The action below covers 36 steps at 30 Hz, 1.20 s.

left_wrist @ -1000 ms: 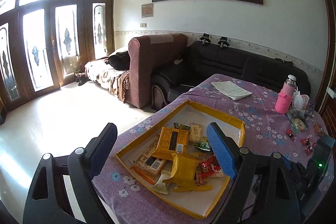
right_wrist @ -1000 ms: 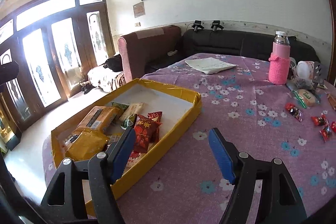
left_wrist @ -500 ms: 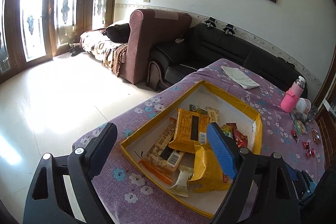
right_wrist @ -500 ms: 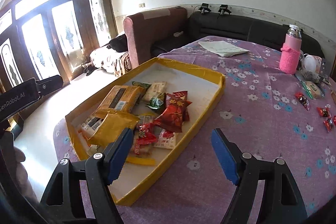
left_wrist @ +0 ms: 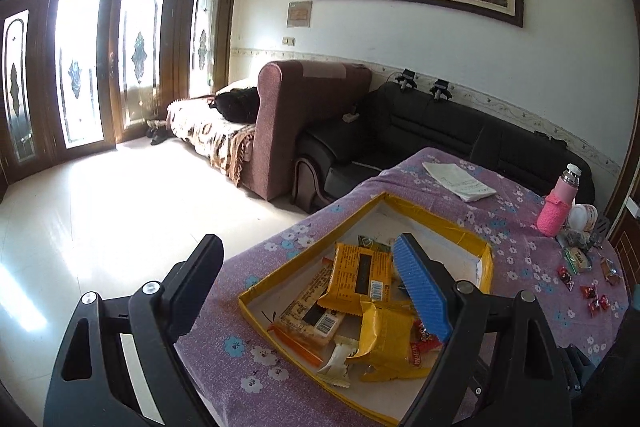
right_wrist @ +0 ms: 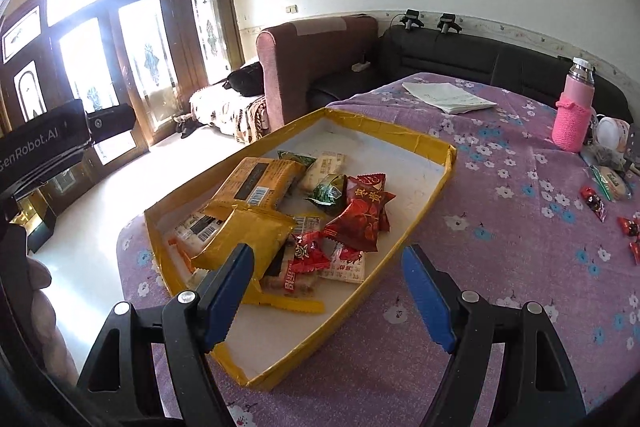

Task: Organize snacks

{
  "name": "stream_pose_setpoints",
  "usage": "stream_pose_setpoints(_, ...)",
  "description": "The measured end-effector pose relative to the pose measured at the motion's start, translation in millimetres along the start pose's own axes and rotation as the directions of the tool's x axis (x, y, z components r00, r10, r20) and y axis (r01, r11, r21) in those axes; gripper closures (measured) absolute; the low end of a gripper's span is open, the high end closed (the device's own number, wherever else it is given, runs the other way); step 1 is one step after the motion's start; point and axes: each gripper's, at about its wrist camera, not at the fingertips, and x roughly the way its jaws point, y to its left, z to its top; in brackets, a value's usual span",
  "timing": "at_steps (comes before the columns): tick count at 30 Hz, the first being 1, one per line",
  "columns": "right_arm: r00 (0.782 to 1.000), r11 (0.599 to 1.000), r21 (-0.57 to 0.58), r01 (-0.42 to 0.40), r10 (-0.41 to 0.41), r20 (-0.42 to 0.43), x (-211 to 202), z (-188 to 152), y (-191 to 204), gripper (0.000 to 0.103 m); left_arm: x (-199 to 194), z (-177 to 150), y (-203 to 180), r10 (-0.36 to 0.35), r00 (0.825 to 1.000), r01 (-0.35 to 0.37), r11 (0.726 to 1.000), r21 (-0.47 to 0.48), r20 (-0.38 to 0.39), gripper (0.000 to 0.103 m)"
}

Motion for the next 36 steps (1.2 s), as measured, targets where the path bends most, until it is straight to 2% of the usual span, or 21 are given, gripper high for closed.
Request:
stream_pose_setpoints(4,1.0,1.0,0.01,-0.009,0.009,0.03,-16,-6,-7,0.024,-23,3,-14,-0.001,0.998,-0.001,1.0,0.023,0.064,0.015)
stream_pose_setpoints(15,0.997,0.999,0.042,0.003,-0.006,0.083,-43,-20,-30,0.021,-34,-3,-48,-0.025,0.998,0.019,0.996,0.087,0.063,0.015)
stream_pose_setpoints(20,0.994,1.0,0.016,0.016,-0.017,0.106,-48,-20,-27,0.021,-51,2,-45,0.008,0.99,-0.018,0.997,0.07,0.142,0.015)
stream_pose_setpoints(22,0.993,1.0,0.0,0.013,-0.013,0.121,-51,-19,-23,0.021,-58,2,-43,0.046,0.984,-0.057,0.997,0.06,0.17,0.009)
stream_pose_setpoints(24,0.992,1.0,-0.02,0.006,-0.003,0.127,-52,-17,-18,0.02,-60,0,-43,0.04,0.983,-0.055,0.995,0.079,0.18,0.001)
stream_pose_setpoints(26,0.992,0.999,-0.042,0.0,0.006,0.126,-51,-15,-11,0.02,-58,-3,-44,0.005,0.986,-0.022,0.995,0.099,0.169,0.0)
stream_pose_setpoints(29,0.993,0.998,-0.07,-0.002,0.011,0.121,-48,-14,-3,0.02,-49,-7,-46,-0.032,0.994,0.02,0.994,0.109,0.109,0.0)
stream_pose_setpoints(36,0.994,0.996,-0.085,-0.01,0.019,0.111,-48,-16,2,0.02,-30,-13,-46,-0.049,0.999,0.046,0.993,0.107,0.023,0.0)
